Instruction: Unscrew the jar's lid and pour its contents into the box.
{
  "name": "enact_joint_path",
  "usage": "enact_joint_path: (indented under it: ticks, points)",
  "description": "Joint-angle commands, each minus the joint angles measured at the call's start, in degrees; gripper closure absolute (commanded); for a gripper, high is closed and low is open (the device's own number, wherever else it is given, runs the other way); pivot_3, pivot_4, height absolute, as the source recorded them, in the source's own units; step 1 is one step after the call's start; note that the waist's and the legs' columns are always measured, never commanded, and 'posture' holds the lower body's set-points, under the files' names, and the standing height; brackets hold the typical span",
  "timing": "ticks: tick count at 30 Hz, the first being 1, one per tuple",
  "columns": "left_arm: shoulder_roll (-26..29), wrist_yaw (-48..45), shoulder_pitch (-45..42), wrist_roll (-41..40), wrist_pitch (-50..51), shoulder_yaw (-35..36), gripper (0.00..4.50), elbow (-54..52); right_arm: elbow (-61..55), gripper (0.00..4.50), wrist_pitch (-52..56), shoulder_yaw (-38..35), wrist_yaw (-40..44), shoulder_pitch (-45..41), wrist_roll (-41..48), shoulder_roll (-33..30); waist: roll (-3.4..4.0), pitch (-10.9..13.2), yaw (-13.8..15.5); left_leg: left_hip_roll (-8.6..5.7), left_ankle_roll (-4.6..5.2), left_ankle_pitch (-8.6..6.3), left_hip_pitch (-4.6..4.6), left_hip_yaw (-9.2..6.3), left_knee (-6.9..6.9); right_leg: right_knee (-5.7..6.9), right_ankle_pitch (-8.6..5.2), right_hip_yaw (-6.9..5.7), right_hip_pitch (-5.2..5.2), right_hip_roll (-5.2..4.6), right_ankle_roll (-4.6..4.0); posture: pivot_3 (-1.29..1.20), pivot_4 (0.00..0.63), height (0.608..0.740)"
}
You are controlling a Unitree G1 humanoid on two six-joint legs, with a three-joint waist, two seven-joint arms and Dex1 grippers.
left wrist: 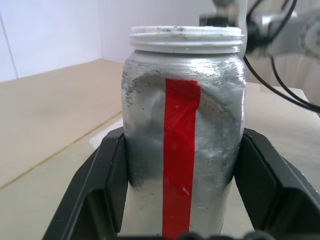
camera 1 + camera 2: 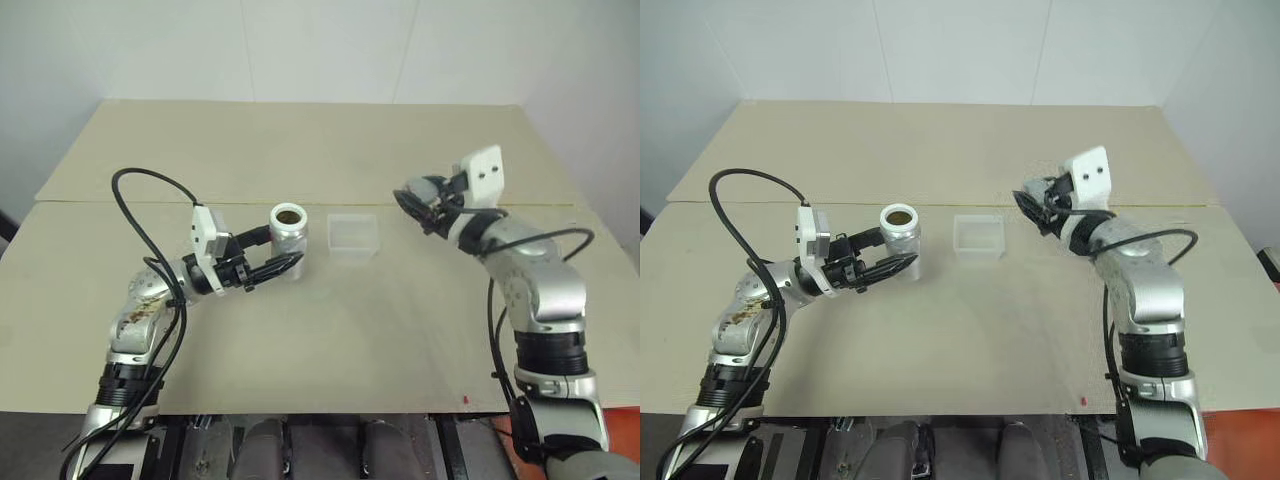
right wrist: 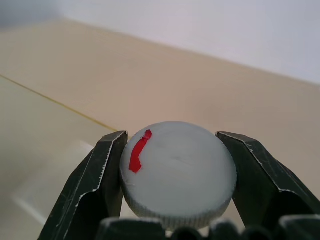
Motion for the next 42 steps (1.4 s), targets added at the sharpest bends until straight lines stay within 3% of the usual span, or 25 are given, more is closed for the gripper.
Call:
enact_joint_path:
  ticks: [1,7,10,12,13,18,25,29,32,35,38,42]
  points:
    - [-0.34,1.55,-2.11,0.82,-1.84,1.16,1.80,0.09,5.49,1.72,-1.57,-0.58,-7.37,0.59,-4.21,2.92,0.00,0.00,-0.13,0.00,-0.01,0.01,0.02,0.01,0.00,-0.01,0.00,0.02,0.00,0.00,0.00,0.00,0.150,0.740]
    - [-1.25,3.16,-3.59,2.00,-2.45,0.80,1.80,0.95,23.89,1.72,-9.28,-0.34,-11.73,-3.51,-8.01,6.20,0.01,0.00,-0.45,-0.01,-0.02,0.03,0.02,0.03,-0.04,0.00,0.00,0.10,-0.04,0.00,0.00,0.00,0.150,0.740]
    - [-1.14,3.55,-3.11,2.27,-2.60,0.77,1.80,0.36,25.45,0.73,-10.80,0.34,-10.93,-4.01,-8.52,6.49,0.01,0.00,-0.48,-0.01,-0.03,0.05,0.07,0.05,-0.03,0.00,0.00,0.14,0.00,0.00,0.01,0.00,0.150,0.740]
    - [-1.00,4.05,-2.79,2.54,-2.55,0.84,1.80,-0.09,24.43,0.12,-10.81,0.55,-10.63,-3.62,-8.69,6.73,0.01,0.00,-0.47,0.00,-0.04,0.07,0.07,0.02,-0.04,0.02,0.00,0.10,0.00,0.00,0.00,0.00,0.150,0.740]
    - [-0.92,4.31,-2.69,2.77,-2.66,0.86,1.80,-0.21,23.68,0.03,-10.43,0.65,-10.06,-3.34,-8.58,6.62,0.01,0.00,-0.56,0.00,-0.04,0.07,0.07,0.03,-0.03,0.02,0.00,0.13,0.00,0.00,0.01,0.00,0.150,0.740]
    - [-0.67,8.83,-5.93,8.85,-6.45,0.53,1.80,3.95,11.63,0.03,-6.17,0.35,-6.94,0.39,-6.95,5.09,0.01,0.00,-0.31,0.00,-0.04,0.07,0.03,0.02,-0.09,0.05,0.00,0.12,-0.04,0.00,0.01,0.00,0.150,0.740]
    - [-0.90,19.92,-21.87,26.59,-25.78,-3.55,1.80,25.10,-4.59,0.03,1.41,-1.17,-5.80,3.47,-4.62,4.14,0.01,0.00,0.56,-0.07,0.02,0.08,-0.02,0.00,-0.04,-0.01,0.06,0.01,0.03,-0.01,0.01,0.00,0.150,0.740]
    - [-0.49,24.89,-32.58,38.80,-42.51,-10.43,1.80,39.77,-12.07,0.03,4.71,-0.84,-3.84,4.35,-3.12,2.65,0.00,0.00,0.86,-0.09,0.02,0.09,-0.16,0.21,-0.03,-0.09,0.07,-0.11,-0.03,-0.01,0.03,0.00,0.150,0.740]
    - [1.21,35.98,-39.30,55.43,-56.92,-20.18,1.80,48.31,-17.57,0.03,7.12,-0.84,-0.98,5.39,-1.12,0.13,0.00,0.01,1.22,-0.10,0.02,0.08,-0.26,0.28,-0.01,-0.15,0.07,-0.18,-0.05,-0.01,0.03,0.00,0.150,0.740]
    - [1.24,48.66,-45.58,69.62,-63.61,-29.14,1.80,53.84,-21.05,0.03,9.15,-1.89,0.47,6.08,0.45,-2.07,-0.01,0.01,1.44,-0.10,0.03,0.08,-0.34,0.28,0.01,-0.19,0.07,-0.23,-0.06,-0.01,0.04,0.00,0.150,0.740]
    - [1.09,66.82,-52.73,89.47,-62.40,-43.06,1.80,56.66,-23.77,0.03,10.86,-2.90,1.60,6.50,1.66,-4.27,-0.03,0.03,1.61,-0.10,0.12,0.03,-0.41,0.25,0.04,-0.18,0.07,-0.30,-0.08,-0.01,0.05,0.00,0.150,0.740]
    - [-2.09,85.64,-59.91,105.18,-56.13,-56.50,1.80,61.23,-25.94,0.03,13.13,-4.26,0.85,6.06,2.90,-4.85,-0.05,0.04,1.66,-0.11,0.29,-0.07,-0.48,0.22,0.06,-0.17,0.07,-0.34,-0.11,-0.02,0.06,0.00,0.150,0.740]
